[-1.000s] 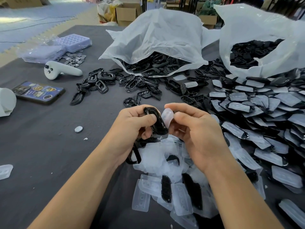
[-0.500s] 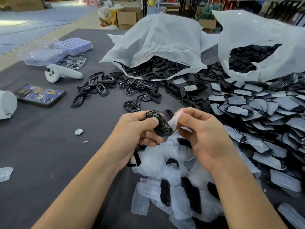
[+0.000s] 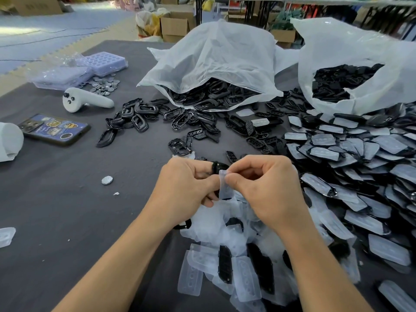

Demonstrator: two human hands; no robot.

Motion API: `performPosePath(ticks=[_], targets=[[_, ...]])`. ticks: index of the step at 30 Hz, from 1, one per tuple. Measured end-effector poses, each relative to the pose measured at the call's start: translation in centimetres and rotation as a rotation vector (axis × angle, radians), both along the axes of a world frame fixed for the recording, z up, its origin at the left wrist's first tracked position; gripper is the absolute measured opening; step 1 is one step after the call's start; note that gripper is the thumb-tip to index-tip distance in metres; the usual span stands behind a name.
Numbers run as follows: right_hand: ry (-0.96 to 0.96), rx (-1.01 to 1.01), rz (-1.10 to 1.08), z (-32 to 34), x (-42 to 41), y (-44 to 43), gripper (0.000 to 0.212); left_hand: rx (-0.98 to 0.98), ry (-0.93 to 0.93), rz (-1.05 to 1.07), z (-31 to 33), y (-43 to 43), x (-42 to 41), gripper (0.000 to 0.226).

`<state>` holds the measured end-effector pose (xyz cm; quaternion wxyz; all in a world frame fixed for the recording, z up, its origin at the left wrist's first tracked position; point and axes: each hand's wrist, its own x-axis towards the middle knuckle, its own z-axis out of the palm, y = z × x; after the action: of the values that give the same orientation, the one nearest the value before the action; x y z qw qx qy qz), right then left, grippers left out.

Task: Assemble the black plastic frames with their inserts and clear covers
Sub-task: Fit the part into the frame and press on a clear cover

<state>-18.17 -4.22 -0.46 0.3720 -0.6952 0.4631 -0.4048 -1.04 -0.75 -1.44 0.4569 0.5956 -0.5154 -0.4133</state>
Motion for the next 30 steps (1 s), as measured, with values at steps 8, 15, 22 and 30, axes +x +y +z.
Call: performPosePath(ticks=[8,15,22,30], targets=[[0.035,-0.093,-0.059,0.1,0.2,0.1,0.017,0.088,0.128,-0.236,0.4,0.1,1.2,0.024],[-0.028,0.086,0.005,-0.1,-0.3,-0.7,0.017,0.157,0.227,-0.292,0.3,0.2,0.9,0.025],[0.047,-0.062,-0.041,-0.1,0.0,-0.2,0.019,0.166,0.218,-0.293,0.5,0.1,1.1,0.023],[0.052,-0.135,-0.061,-0.8,0.8,0.0,0.014,0.159,0.228,-0.204,0.2,0.0,1.0,0.026]])
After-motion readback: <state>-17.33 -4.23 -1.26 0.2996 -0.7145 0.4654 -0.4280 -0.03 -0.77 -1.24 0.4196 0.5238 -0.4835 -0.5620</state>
